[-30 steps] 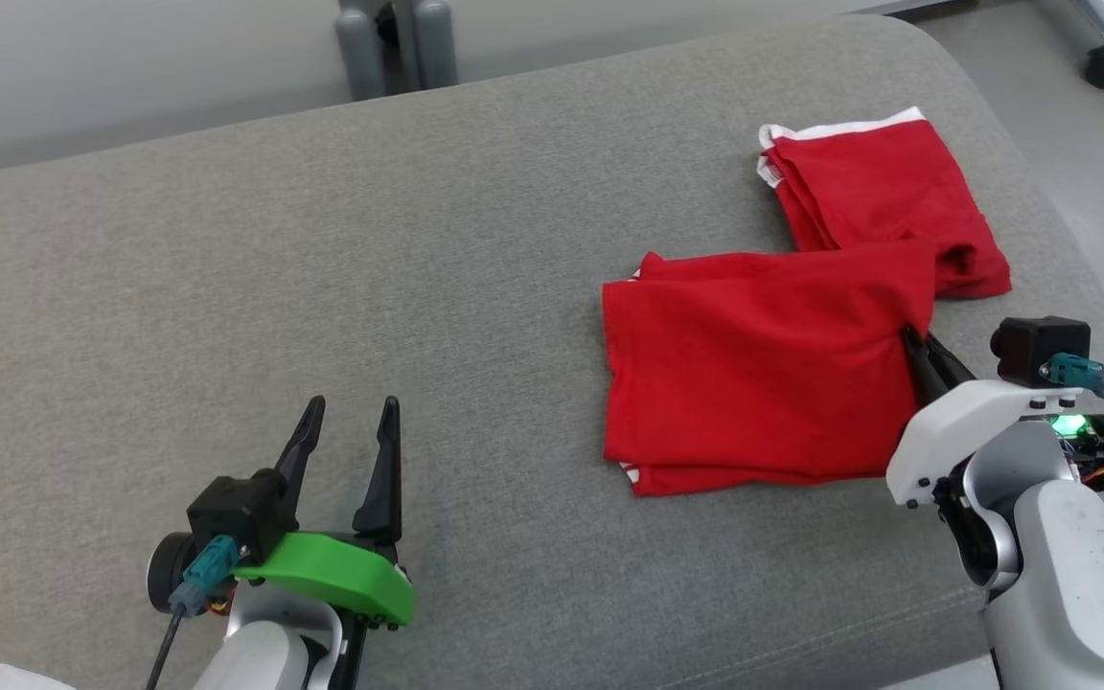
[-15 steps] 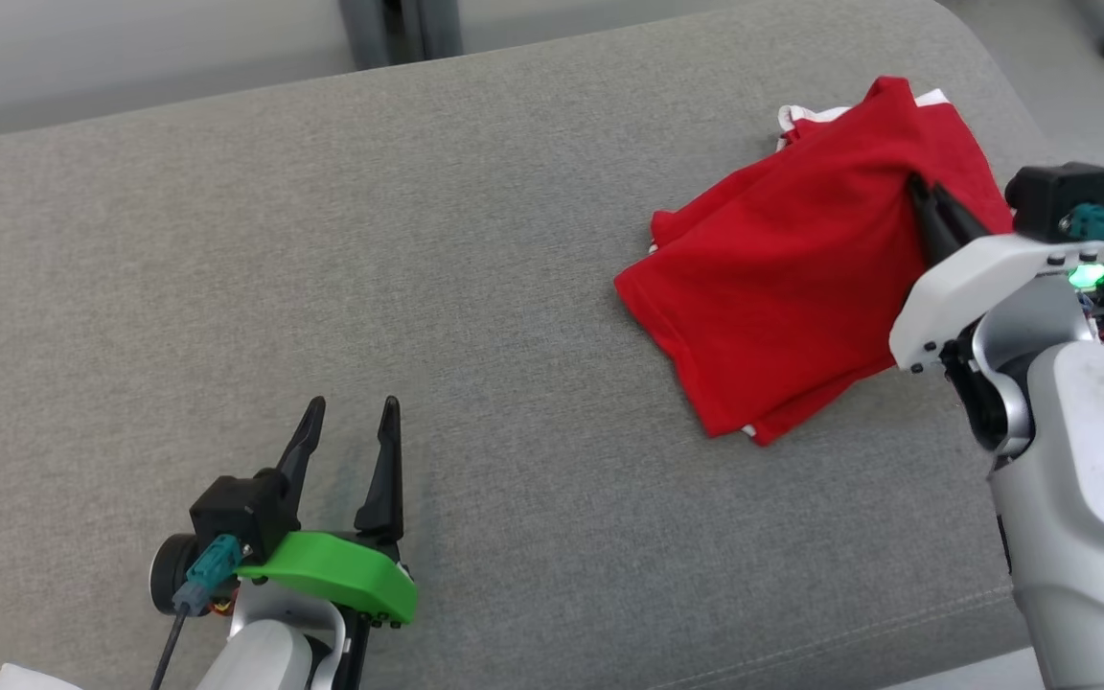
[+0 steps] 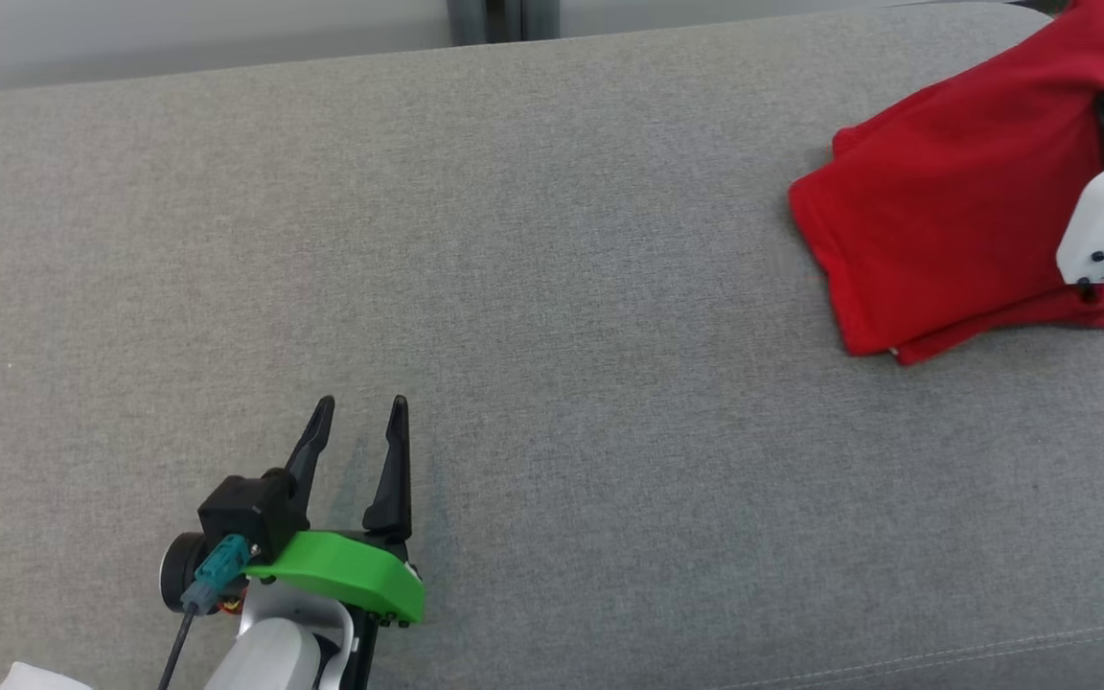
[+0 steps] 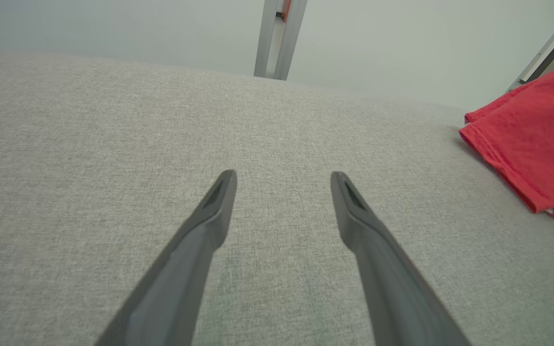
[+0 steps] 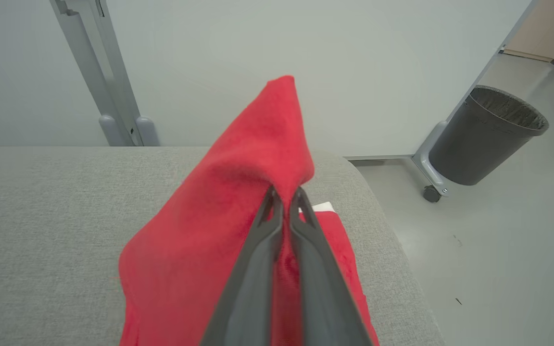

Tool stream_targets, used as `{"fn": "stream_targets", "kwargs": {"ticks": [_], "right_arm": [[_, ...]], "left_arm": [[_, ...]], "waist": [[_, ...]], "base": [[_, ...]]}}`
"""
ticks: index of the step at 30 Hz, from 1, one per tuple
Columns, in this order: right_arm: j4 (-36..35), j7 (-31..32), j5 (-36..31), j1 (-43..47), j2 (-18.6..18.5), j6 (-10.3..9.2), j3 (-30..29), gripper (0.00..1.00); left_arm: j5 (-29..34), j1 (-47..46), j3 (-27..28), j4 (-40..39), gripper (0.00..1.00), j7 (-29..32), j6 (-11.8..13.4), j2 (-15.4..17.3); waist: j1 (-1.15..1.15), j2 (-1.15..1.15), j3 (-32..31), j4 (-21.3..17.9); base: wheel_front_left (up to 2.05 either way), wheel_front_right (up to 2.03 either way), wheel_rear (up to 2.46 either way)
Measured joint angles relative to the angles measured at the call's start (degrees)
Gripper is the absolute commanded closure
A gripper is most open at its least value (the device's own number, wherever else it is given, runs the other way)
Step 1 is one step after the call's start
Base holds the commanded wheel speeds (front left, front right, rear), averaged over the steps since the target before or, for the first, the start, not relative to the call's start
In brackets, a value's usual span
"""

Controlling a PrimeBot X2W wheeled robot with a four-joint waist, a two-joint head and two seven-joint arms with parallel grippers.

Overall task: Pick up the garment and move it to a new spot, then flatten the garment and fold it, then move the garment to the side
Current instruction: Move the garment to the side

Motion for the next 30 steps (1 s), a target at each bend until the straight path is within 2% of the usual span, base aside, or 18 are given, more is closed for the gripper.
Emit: {"fn": "stream_targets", "kwargs": {"ticks": [7,17,18,19,20,21,24,30], "right_arm": [[2.45,2.40,-0.94,-1.99,-4.54,0.01,-3.18,1.00],[11.48,1.02,-5.83,-5.06,-7.38,0.01,-9.21,1.00],[12.38,0.79,-6.70,-5.28,-7.45,0.01,-10.03,0.91],[13.55,0.14,-7.84,-5.43,-7.45,0.01,-11.03,0.63],[14.52,-0.78,-9.44,-5.45,-7.65,0.01,-11.79,0.13],[15.19,-1.78,-11.32,-5.45,-7.89,0.01,-12.44,0.00],[17.42,-5.87,-15.25,-6.27,-7.84,0.00,-14.84,0.00],[21.36,-10.80,-16.77,-7.58,-3.75,0.01,-14.49,0.00]], "left_arm": [[0.34,-1.12,-0.25,-0.11,0.00,-0.05,-0.24,-0.09],[1.49,-3.11,-1.15,-0.88,0.00,0.52,-0.33,0.41],[1.71,-3.17,-1.20,-0.94,0.00,0.54,-0.29,0.47],[1.77,-3.22,-1.29,-0.97,0.00,0.69,-0.29,0.55],[1.77,-3.26,-1.35,-1.00,0.00,0.70,-0.29,0.64],[1.78,-3.30,-1.43,-1.00,0.00,0.70,-0.29,0.67],[1.82,-3.38,-1.77,-0.98,0.00,0.94,-0.29,0.69],[1.80,-3.38,-1.85,-0.79,0.00,0.96,-0.21,0.96]], "waist": [[0.00,0.00,1.63,1.41],[0.00,0.00,5.67,3.78],[0.00,0.00,6.05,3.99],[0.00,0.00,6.47,4.23],[0.00,0.00,6.85,4.48],[0.00,0.00,7.11,4.69],[0.00,0.00,7.59,5.38],[0.00,0.00,6.35,5.13]], "base": [[0.00,0.00,0.00],[0.00,0.00,0.00],[0.00,0.00,0.00],[0.00,0.00,0.00],[0.00,0.00,0.00],[0.00,0.00,0.00],[0.00,0.00,0.00],[0.00,0.00,0.00]]}}
